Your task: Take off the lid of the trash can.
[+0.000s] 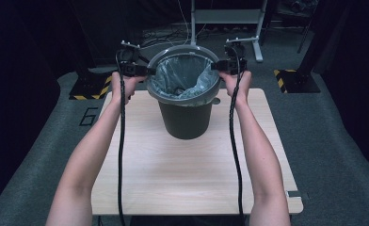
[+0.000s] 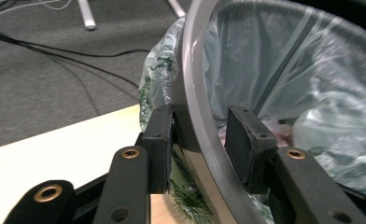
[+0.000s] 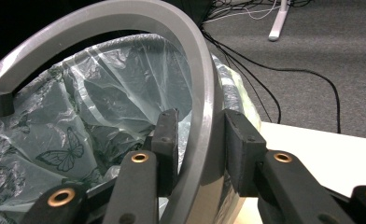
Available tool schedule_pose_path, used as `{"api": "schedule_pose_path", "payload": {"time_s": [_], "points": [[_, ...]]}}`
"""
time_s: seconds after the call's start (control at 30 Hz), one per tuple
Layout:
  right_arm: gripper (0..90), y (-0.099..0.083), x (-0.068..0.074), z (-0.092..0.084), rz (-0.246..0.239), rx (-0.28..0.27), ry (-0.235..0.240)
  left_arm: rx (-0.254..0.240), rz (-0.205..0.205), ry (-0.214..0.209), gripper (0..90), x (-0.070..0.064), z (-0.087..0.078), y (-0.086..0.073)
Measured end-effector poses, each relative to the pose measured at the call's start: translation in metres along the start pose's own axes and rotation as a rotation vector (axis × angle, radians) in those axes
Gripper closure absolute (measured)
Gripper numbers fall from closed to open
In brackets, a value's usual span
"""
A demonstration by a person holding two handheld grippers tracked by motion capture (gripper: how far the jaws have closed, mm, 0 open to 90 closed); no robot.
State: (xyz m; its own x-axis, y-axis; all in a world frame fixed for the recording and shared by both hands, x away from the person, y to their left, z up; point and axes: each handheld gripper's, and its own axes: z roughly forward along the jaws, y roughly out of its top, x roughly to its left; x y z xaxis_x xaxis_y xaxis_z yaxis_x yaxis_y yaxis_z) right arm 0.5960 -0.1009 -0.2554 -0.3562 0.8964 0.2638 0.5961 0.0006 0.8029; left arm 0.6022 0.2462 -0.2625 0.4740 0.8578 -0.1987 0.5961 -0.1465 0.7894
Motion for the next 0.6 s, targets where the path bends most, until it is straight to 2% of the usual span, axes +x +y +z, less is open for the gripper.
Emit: {"api": "schedule_pose_path", "payload": {"time_s": [0.03,0.17,0.23,0.3,0.33,0.4,0.43,0.47,0.5,0.6], "points": [[67.2,-0.002,0.000,0.000,0.003,-0.002,0.005,-0.013,-0.008,-0.009,63.3,0.001,-0.002,0.000],[67.2,-0.005,-0.001,-0.001,0.003,-0.012,0.015,-0.020,0.008,-0.013,63.8,-0.002,-0.009,-0.001],[67.2,-0.008,-0.002,-0.003,0.008,-0.019,0.023,-0.001,0.036,0.006,63.3,-0.005,-0.010,-0.003],[67.2,-0.009,-0.003,-0.002,0.001,-0.017,0.014,0.018,0.070,0.029,58.9,-0.007,-0.008,-0.005],[67.2,-0.010,-0.003,-0.002,-0.005,-0.019,0.013,0.024,0.073,0.029,57.2,-0.008,-0.007,-0.006],[67.3,-0.012,-0.001,-0.001,-0.016,-0.023,0.013,0.070,0.095,0.046,58.1,-0.009,0.000,-0.007],[67.3,-0.012,0.000,-0.001,-0.023,-0.022,0.011,0.070,0.095,0.046,59.3,-0.009,0.000,-0.007],[67.3,-0.012,0.000,-0.001,-0.023,-0.022,0.011,0.080,0.112,0.073,59.3,-0.011,0.002,-0.007],[67.5,-0.013,0.004,0.000,-0.049,-0.025,-0.007,0.069,0.119,0.093,63.3,-0.013,0.002,-0.006],[67.7,-0.013,0.005,0.000,-0.052,-0.030,-0.008,0.067,0.126,0.106,64.8,-0.014,0.001,-0.006]]}}
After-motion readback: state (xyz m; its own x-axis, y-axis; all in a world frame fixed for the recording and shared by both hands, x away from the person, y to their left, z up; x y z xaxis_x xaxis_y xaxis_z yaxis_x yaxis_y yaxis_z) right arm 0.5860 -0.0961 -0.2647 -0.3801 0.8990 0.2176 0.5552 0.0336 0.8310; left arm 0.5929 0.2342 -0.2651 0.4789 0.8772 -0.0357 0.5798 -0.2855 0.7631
